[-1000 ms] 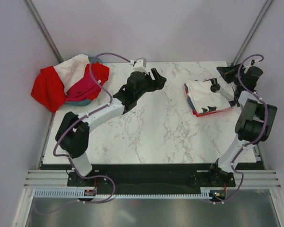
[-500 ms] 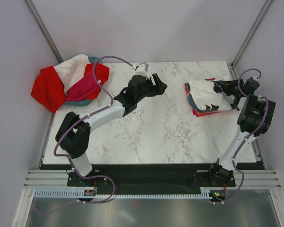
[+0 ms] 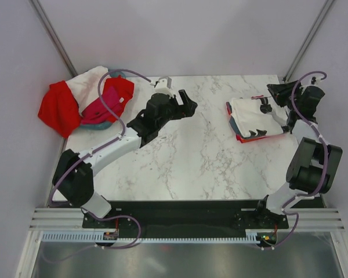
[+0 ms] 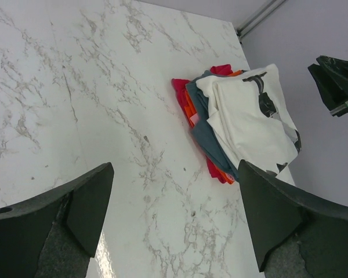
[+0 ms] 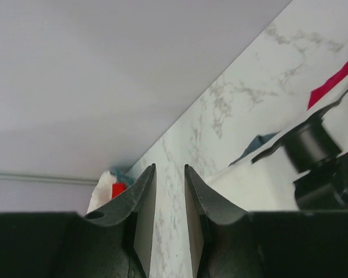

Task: Fold and stack the t-shirts
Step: Neatly place the folded tshirt to the corner

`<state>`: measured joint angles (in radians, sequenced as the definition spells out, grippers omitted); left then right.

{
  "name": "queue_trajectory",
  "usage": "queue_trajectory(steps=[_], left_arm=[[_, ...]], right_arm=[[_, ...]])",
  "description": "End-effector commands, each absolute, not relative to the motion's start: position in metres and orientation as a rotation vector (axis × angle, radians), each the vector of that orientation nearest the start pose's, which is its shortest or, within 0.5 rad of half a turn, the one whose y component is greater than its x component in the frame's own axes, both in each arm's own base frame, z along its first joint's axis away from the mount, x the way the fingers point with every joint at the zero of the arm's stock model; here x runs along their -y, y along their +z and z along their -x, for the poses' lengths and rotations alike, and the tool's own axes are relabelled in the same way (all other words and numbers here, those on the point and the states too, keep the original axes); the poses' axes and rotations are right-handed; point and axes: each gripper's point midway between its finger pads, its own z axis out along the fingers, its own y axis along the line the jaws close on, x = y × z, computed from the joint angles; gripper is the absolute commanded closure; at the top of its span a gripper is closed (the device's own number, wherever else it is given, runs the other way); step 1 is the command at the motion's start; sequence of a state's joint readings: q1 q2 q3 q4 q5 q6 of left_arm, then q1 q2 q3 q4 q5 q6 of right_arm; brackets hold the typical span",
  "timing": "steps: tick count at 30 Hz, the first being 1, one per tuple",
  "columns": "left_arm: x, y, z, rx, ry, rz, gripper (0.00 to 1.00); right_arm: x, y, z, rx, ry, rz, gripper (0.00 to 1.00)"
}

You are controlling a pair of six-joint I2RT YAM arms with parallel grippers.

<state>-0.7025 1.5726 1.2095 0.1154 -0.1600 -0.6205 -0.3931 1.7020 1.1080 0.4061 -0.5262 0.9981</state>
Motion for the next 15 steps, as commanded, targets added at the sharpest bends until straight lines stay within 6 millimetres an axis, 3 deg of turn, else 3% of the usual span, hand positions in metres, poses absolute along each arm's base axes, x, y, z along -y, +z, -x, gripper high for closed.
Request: queue_trajectory(steps=[1,4,5,8,11,12,15], left_arm=[[0.304,0.263,-0.383,-1.859,-0.730,0.063,0.05],[0.298,0.258,-0.379,-1.868,-0.723,0.065,0.05],[0.297,0.261,-0.377,-1.861,-0.729,0.066,0.05],[0.294,0.260,-0.373,-1.863,-0.728,0.070,0.05],[0.293,0.261,-0.370,-1.862,-0.736,0.070,0.05],[0.292,0.260,-0.369,-1.862,-0.737,0.068,0.05],[0.289,0.262,-0.365,-1.857,-0.738,0.070,0.05]], right_arm=[[0.043,0.220,-0.472,-1.703,0.951,-0.778,0.67],[0.025,0.210,-0.443,-1.749,0.954,-0.779,0.68],[0.020,0.216,-0.434,-1.739,0.957,-0.759,0.68],[0.005,0.187,-0.410,-1.762,1.009,-0.769,0.69],[-0.004,0.172,-0.405,-1.712,1.094,-0.766,0.70],[-0.007,0.155,-0.399,-1.718,1.121,-0.797,0.71],[-0.013,0.129,-0.401,-1.697,1.209,-0.818,0.72]])
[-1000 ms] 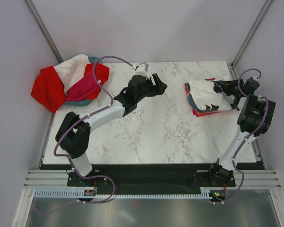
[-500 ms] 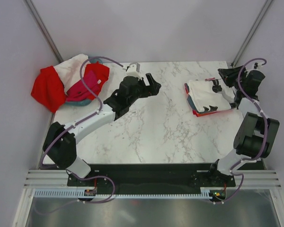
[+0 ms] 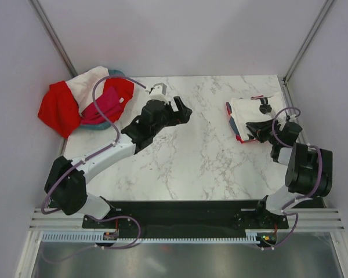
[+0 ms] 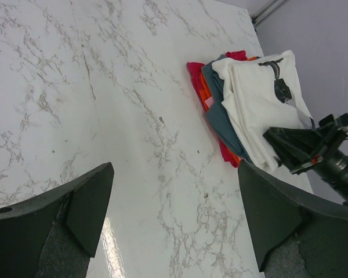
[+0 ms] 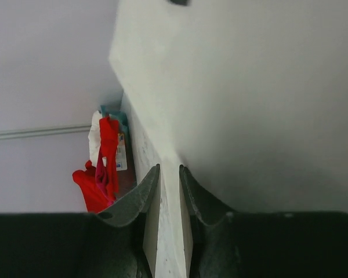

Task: Fold and stack the t-shirts
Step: Neatly place the folded tshirt to the corner

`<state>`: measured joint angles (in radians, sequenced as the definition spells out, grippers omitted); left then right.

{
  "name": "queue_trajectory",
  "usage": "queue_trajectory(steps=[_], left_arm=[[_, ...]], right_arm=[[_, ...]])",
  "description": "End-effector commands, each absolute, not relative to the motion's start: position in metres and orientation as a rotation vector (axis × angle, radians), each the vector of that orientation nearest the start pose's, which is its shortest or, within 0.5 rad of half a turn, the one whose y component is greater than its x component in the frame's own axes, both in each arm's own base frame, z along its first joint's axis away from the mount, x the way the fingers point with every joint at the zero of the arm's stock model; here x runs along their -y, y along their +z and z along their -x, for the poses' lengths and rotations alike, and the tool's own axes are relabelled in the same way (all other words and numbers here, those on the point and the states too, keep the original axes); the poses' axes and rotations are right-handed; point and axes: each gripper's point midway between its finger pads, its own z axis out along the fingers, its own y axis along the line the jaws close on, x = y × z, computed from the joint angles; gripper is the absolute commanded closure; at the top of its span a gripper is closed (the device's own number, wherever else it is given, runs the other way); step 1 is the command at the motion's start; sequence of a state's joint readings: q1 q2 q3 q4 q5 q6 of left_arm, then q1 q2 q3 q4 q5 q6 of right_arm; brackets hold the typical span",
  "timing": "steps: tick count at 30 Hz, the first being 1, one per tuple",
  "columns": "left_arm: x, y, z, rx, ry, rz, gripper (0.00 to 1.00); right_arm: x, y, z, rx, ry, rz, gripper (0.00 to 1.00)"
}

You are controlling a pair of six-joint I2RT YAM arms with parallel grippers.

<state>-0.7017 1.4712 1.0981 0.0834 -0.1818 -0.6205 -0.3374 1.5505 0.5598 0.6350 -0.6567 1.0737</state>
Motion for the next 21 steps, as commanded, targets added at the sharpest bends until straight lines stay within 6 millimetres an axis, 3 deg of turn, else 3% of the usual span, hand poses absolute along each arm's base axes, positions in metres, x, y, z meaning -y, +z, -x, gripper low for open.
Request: queue_trajectory(steps=[1,7,13,17,21], left_arm=[[0.287,0.262,-0.364,-1.855,-0.735,0.069,0.05],[0.275,0.265,-0.361,-1.836,-0.699,0.077,0.05],[0.272,0.272,-0.362,-1.819,-0.693,0.078,0.05],[0.276,0.272,-0.364,-1.824,-0.700,0.071,0.06],[0.274,0.269,-0.365,-1.827,-0.691,0.076,0.06]], right_arm=[[-0.015,0.125,-0.402,-1.692,1.230,-0.812,0.74],[-0.014,0.129,-0.406,-1.699,1.201,-0.774,0.73],[-0.016,0.175,-0.420,-1.719,1.070,-0.678,0.71],[-0.023,0.196,-0.448,-1.686,1.134,-0.652,0.75],[-0.047,0.198,-0.478,-1.693,1.220,-0.638,0.78]])
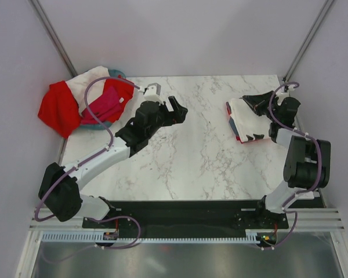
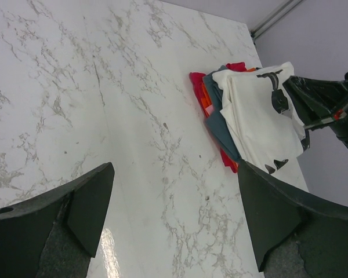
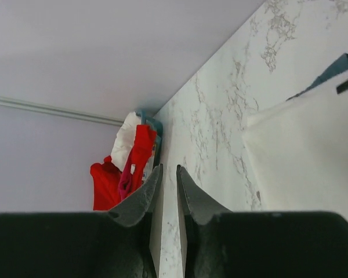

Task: Fold and stack the t-shirts
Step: Neatly place the folded tshirt to the corner, then reset both grippers

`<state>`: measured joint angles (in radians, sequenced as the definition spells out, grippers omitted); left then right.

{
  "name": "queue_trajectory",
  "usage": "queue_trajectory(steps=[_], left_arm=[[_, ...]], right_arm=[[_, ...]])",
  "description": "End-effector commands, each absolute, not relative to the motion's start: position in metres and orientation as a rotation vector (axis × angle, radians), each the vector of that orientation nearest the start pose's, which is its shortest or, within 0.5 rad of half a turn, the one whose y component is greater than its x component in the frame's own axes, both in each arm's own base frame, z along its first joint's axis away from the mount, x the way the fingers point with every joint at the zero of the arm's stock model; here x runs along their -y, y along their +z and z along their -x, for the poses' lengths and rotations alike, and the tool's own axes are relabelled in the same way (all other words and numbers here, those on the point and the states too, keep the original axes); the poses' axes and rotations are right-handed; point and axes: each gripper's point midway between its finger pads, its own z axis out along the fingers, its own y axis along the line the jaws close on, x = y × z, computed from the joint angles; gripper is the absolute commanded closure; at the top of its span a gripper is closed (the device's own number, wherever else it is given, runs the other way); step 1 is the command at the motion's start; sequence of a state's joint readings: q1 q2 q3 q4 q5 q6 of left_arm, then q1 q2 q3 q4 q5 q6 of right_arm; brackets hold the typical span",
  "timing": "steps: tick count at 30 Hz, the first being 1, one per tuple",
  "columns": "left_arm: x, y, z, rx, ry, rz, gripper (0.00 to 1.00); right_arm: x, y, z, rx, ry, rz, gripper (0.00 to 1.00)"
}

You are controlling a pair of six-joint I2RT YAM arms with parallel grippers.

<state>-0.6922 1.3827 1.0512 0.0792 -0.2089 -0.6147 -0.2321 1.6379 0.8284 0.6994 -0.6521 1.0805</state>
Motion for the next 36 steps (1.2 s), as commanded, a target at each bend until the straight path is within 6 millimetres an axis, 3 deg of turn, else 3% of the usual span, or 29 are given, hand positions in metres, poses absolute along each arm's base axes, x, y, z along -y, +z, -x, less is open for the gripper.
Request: queue_trajectory(steps=[1,2,4,6,7,8,10,13,15,18,19,21,22,24,25,26,32,33,35,36], left_arm=[[0.273,0.270,-0.365,-1.825,-0.688,0.076,0.06],[0.271,0.270,-0.365,-1.825,-0.681,0.076,0.06],[0.267,0.272,-0.366,-1.818,-0.662,0.079,0.06],[0.261,0.270,-0.366,-1.820,-0.637,0.075,0.06],[0.257,0.273,-0.366,-1.814,-0.630,0.076,0.06],[0.254,0.270,-0.366,-1.818,-0.617,0.078,0.06],[0.248,0.272,-0.367,-1.813,-0.596,0.080,0.06],[0.241,0.269,-0.368,-1.816,-0.578,0.088,0.06],[0.239,0.267,-0.368,-1.819,-0.573,0.086,0.06],[0.237,0.263,-0.369,-1.830,-0.563,0.084,0.06],[0.236,0.261,-0.369,-1.838,-0.557,0.089,0.05],[0.230,0.256,-0.370,-1.855,-0.556,0.130,0.02],[0.228,0.255,-0.369,-1.862,-0.556,0.140,0.02],[0.221,0.246,-0.367,-1.882,-0.545,0.158,0.01],[0.219,0.245,-0.365,-1.883,-0.543,0.163,0.01],[0.216,0.236,-0.363,-1.898,-0.532,0.164,0.01],[0.196,0.211,-0.344,-1.928,-0.481,0.170,0.01],[0.193,0.208,-0.341,-1.928,-0.472,0.174,0.01],[0.186,0.198,-0.331,-1.937,-0.469,0.176,0.01],[0.184,0.195,-0.327,-1.939,-0.468,0.177,0.01]], right_arm=[[-0.051,0.181,-0.487,-1.716,1.252,-0.675,0.79],[-0.054,0.192,-0.498,-1.685,1.266,-0.644,0.79],[-0.059,0.186,-0.511,-1.678,1.293,-0.646,0.80],[-0.054,0.169,-0.532,-1.677,1.288,-0.687,0.80],[-0.052,0.147,-0.540,-1.702,1.283,-0.724,0.81],[-0.050,0.148,-0.550,-1.695,1.278,-0.721,0.81],[-0.047,0.123,-0.559,-1.737,1.256,-0.770,0.82],[-0.042,0.108,-0.568,-1.780,1.215,-0.838,0.81],[-0.040,0.111,-0.571,-1.798,1.198,-0.854,0.81],[-0.039,0.135,-0.574,-1.798,1.167,-0.793,0.80],[-0.042,0.154,-0.572,-1.786,1.161,-0.739,0.79],[-0.047,0.172,-0.568,-1.787,1.152,-0.681,0.77],[-0.054,0.193,-0.562,-1.774,1.150,-0.631,0.75],[-0.062,0.199,-0.550,-1.809,1.109,-0.570,0.74],[-0.071,0.219,-0.541,-1.795,1.099,-0.512,0.73],[-0.074,0.211,-0.532,-1.826,1.071,-0.508,0.71],[-0.104,0.237,-0.482,-1.870,0.964,-0.355,0.68],[-0.127,0.234,-0.474,-1.898,0.885,-0.267,0.68],[-0.138,0.235,-0.452,-1.928,0.792,-0.202,0.68],[-0.147,0.245,-0.440,-1.904,0.722,-0.140,0.66]])
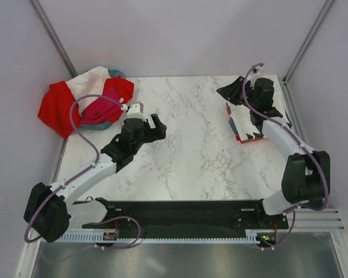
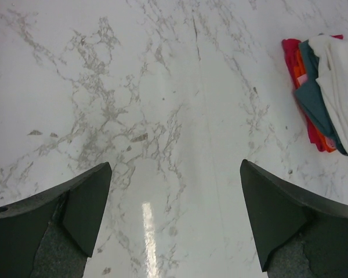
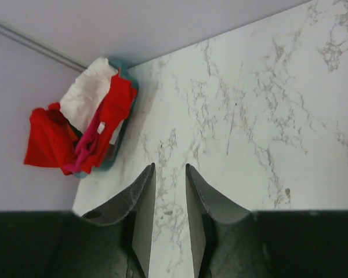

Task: Fold and stack the t-shirts
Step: Reset both grippers

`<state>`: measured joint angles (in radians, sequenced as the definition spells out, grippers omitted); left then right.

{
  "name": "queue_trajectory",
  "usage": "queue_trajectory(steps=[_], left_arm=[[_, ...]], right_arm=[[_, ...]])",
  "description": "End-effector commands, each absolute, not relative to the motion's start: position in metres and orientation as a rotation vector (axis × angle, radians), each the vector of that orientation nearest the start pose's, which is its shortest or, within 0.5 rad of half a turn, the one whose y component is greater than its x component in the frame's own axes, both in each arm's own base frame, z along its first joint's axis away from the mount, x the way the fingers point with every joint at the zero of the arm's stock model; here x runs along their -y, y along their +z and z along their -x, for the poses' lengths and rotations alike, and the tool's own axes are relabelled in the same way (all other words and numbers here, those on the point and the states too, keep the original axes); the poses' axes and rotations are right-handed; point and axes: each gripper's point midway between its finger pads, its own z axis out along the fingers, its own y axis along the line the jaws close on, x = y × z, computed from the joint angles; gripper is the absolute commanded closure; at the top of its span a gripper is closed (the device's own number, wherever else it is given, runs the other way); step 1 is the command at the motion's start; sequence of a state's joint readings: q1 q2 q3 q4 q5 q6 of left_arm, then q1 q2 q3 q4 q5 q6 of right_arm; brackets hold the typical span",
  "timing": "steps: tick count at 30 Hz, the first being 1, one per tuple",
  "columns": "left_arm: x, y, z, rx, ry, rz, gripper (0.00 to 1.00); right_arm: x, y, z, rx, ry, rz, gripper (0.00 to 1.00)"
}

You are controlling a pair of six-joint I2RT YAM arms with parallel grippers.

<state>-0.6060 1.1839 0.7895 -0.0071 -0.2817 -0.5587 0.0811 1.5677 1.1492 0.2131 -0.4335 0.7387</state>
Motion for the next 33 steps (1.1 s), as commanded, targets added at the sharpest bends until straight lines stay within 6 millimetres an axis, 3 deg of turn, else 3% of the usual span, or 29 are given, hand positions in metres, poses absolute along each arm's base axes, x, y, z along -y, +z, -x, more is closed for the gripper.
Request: queue_trajectory(steps=[1,3,4,6,7,8,9,10,11,12,13,15,18,20,24,33], left_arm=[[0.179,0.186,-0.321,-1.948,-0.466,0.176,0.01],[0.176,0.180,-0.315,-1.953,-0.471,0.173,0.01],[0.173,0.172,-0.308,-1.960,-0.469,0.169,0.01],[0.171,0.165,-0.301,-1.964,-0.480,0.142,0.01],[0.169,0.154,-0.296,-1.972,-0.479,0.131,0.01],[0.169,0.153,-0.292,-1.960,-0.490,0.105,0.02],[0.169,0.152,-0.289,-1.950,-0.499,0.083,0.02],[0.169,0.140,-0.283,-1.949,-0.507,0.052,0.02],[0.169,0.144,-0.278,-1.921,-0.530,0.020,0.02],[0.169,0.142,-0.275,-1.913,-0.536,0.004,0.02],[0.166,0.130,-0.268,-1.922,-0.535,-0.013,0.01],[0.166,0.137,-0.263,-1.875,-0.560,-0.044,0.01],[0.167,0.132,-0.255,-1.868,-0.585,-0.075,0.00],[0.173,0.129,-0.248,-1.866,-0.628,-0.130,0.00],[0.174,0.122,-0.244,-1.863,-0.649,-0.141,0.00],[0.165,0.128,-0.245,-1.833,-0.622,-0.088,0.00]], right_arm=[[-0.148,0.229,-0.428,-1.939,0.678,-0.135,0.64],[-0.152,0.227,-0.412,-1.923,0.583,-0.091,0.57],[-0.152,0.208,-0.402,-1.957,0.548,-0.083,0.55],[-0.156,0.197,-0.387,-1.967,0.504,-0.049,0.49],[-0.138,0.177,-0.383,-1.994,0.393,-0.118,0.49],[-0.129,0.171,-0.377,-1.994,0.340,-0.155,0.48],[-0.122,0.181,-0.370,-1.947,0.329,-0.179,0.46],[-0.109,0.163,-0.359,-1.933,0.290,-0.244,0.44],[-0.104,0.161,-0.352,-1.900,0.301,-0.266,0.40],[-0.101,0.172,-0.344,-1.826,0.334,-0.282,0.26],[-0.097,0.153,-0.334,-1.807,0.345,-0.289,0.19],[-0.094,0.144,-0.325,-1.792,0.360,-0.296,0.07],[-0.095,0.112,-0.315,-1.901,0.340,-0.275,0.06],[-0.097,0.103,-0.311,-1.943,0.342,-0.266,0.06],[-0.102,0.112,-0.308,-1.872,0.412,-0.267,0.06],[-0.088,0.104,-0.309,-1.920,0.331,-0.364,0.06]])
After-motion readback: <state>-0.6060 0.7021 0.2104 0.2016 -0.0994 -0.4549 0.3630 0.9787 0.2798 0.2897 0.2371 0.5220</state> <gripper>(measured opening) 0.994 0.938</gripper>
